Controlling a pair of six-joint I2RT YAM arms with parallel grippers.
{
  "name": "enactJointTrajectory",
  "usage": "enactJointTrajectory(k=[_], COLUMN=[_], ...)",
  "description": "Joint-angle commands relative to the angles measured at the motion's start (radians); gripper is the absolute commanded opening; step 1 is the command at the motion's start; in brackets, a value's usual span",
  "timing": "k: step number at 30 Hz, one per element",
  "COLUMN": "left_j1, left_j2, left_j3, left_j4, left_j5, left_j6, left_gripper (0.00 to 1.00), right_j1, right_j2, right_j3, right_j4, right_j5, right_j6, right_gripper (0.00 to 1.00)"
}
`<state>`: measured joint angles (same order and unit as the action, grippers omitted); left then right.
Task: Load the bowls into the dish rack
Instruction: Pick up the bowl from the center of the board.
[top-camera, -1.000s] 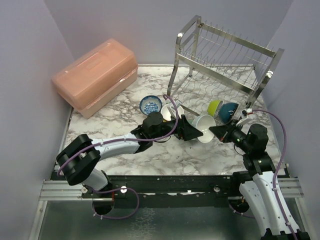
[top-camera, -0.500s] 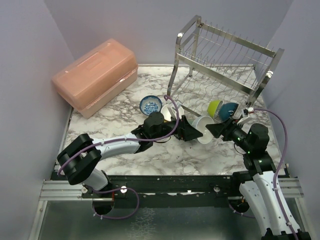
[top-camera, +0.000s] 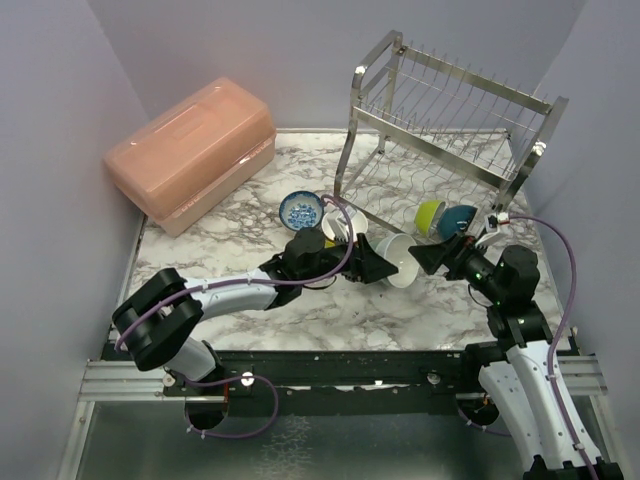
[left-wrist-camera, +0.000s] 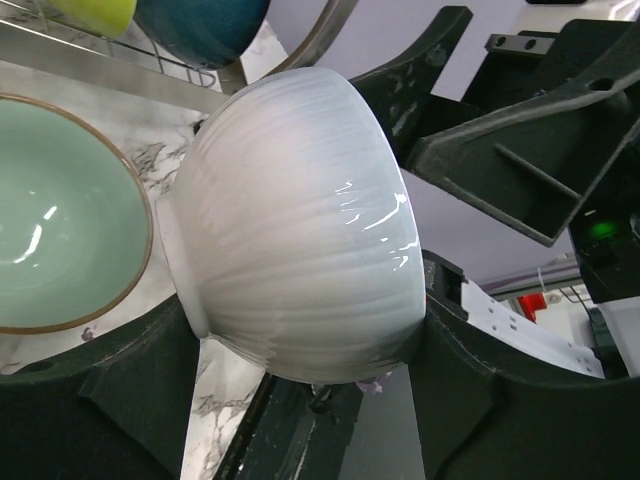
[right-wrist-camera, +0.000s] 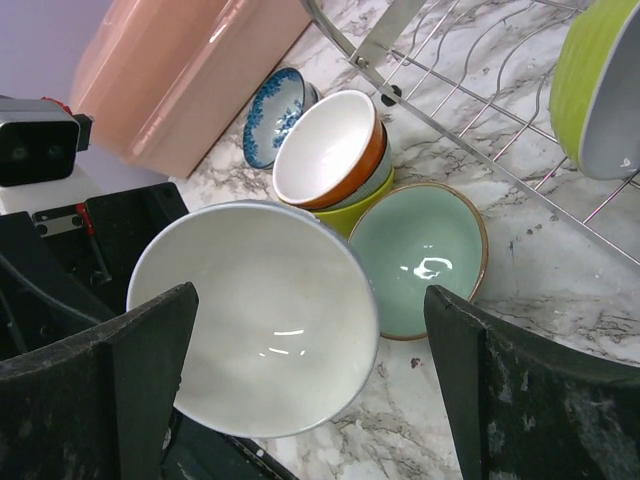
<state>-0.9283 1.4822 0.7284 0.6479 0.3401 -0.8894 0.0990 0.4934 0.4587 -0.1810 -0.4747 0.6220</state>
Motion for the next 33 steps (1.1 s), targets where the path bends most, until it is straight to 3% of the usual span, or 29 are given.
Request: enactJointTrajectory(k=[1, 10, 21, 33], left_j1=[0.021, 0.112, 0.115, 0.115], left_j2=[-0.05, -0.051, -0.053, -0.003], left_j3=[-0.013, -0.026, 0.18, 0.243], left_j4=[0.06, 0.046, -0.344, -0.343], left_j5=[-0.047, -0.037, -0.18, -0.243], left_j6=[0.011, 0.09, 0.433, 0.453], left_gripper=[0.0, 0.0, 0.0, 0.0], right_j1=[0.004, 0.004, 0.004, 0.004], right_j2=[-0.006, -0.01, -0.037, -0.062], right_j3=[0.031, 0.044, 0.011, -0.032], right_j4=[-0.015, -0.046, -0.086, -0.102], right_j5=[0.028, 0.066, 0.123, 0.168], right_j6=[-0.022, -0.037, -0.039, -0.092], right_gripper=[1.0, 1.0, 1.0, 1.0])
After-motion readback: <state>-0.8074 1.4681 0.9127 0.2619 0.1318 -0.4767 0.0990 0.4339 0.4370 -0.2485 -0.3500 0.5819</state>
